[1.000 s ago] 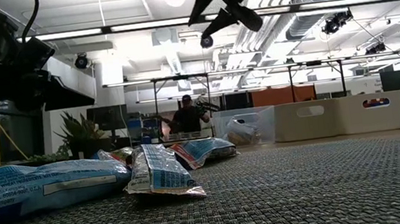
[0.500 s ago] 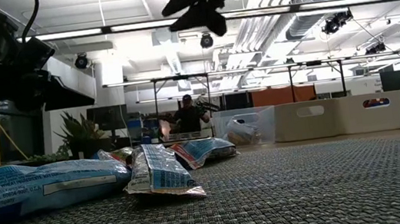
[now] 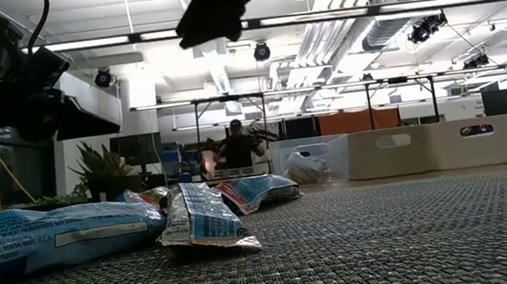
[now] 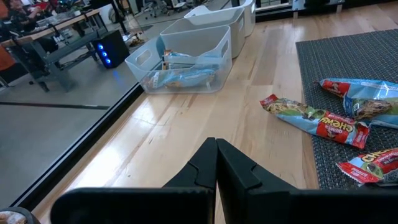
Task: Pick and place Granola Bars by type
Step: Put the red granola bar into the gray bin
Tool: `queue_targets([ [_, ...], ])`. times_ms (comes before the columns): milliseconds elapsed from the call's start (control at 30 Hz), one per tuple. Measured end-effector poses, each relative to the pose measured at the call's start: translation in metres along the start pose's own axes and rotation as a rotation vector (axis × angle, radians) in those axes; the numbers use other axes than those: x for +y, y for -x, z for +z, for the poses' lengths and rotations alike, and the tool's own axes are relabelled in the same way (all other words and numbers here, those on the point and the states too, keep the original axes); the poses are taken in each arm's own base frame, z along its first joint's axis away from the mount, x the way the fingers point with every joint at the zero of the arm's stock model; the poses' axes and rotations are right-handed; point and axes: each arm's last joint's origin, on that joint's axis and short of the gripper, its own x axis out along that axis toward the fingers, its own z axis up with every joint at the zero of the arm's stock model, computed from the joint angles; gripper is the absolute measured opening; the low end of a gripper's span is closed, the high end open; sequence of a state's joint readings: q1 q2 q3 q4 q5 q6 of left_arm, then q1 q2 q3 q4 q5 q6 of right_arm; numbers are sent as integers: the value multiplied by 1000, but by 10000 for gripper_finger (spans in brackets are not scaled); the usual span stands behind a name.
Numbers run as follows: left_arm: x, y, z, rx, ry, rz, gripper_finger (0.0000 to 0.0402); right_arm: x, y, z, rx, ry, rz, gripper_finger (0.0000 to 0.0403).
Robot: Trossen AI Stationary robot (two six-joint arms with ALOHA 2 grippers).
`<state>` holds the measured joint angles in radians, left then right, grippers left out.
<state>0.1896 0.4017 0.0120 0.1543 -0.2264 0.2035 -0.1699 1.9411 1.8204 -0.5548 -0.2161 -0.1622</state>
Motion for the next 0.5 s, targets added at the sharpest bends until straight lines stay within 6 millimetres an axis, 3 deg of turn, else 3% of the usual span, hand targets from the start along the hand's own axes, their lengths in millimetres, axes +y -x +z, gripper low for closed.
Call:
queue_targets([
  [233,0,0,0,0,0,0,1,1,-19,3,109,345,0,161],
  [367,0,0,0,0,0,1,1,6,-32,-12,186,485,-4,161],
  [500,0,0,0,0,0,0,1,12,-48,-40,296,547,54,161],
])
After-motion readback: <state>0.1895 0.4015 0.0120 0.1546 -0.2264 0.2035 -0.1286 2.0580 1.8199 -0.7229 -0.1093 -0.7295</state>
